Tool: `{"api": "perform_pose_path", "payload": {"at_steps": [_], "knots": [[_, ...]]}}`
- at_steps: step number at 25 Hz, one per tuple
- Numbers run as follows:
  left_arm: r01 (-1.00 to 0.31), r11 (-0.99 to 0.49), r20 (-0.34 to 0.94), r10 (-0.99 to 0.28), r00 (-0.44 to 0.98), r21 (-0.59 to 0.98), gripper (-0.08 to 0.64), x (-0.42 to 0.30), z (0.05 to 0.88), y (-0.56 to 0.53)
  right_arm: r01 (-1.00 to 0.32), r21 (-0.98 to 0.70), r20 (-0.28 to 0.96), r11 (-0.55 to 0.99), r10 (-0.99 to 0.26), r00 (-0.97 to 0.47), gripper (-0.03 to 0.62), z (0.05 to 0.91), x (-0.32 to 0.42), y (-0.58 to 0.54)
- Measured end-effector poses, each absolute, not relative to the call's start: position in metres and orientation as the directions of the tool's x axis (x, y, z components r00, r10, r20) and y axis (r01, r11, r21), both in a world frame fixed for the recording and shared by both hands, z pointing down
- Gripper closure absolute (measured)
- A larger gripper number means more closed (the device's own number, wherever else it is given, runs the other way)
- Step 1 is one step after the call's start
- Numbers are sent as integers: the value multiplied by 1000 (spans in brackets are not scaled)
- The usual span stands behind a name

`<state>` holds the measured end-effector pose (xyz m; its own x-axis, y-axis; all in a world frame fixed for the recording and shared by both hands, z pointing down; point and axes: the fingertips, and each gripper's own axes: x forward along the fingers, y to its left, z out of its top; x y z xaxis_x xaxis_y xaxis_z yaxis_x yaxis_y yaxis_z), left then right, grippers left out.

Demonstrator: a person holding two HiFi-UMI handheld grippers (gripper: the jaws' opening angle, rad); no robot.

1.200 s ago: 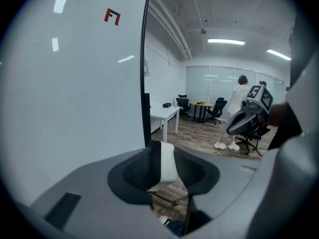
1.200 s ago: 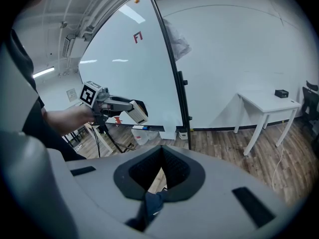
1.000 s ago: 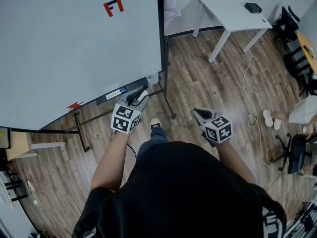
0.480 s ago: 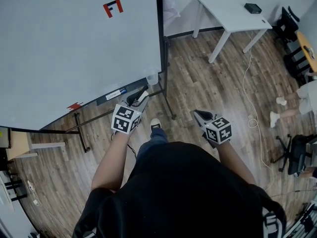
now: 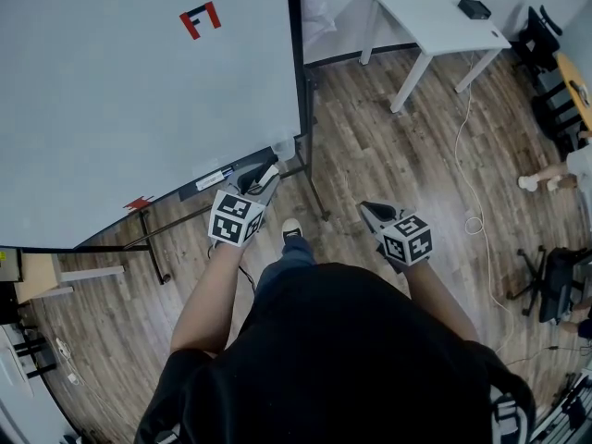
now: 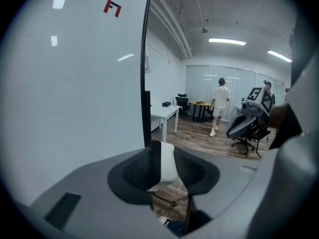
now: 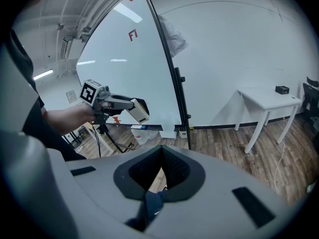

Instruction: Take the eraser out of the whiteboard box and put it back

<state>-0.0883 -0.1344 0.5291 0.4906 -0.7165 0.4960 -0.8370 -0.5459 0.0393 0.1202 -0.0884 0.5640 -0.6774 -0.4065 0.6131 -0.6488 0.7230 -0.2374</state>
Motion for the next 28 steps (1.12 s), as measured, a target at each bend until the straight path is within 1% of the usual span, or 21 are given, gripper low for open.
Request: {"api": "perform_pose_path", "payload": {"at_steps": [28], "knots": [[-792, -607, 503, -663, 553, 71, 410, -81, 543, -230, -691, -271, 629, 670, -420, -655, 597, 583, 111, -159]]}}
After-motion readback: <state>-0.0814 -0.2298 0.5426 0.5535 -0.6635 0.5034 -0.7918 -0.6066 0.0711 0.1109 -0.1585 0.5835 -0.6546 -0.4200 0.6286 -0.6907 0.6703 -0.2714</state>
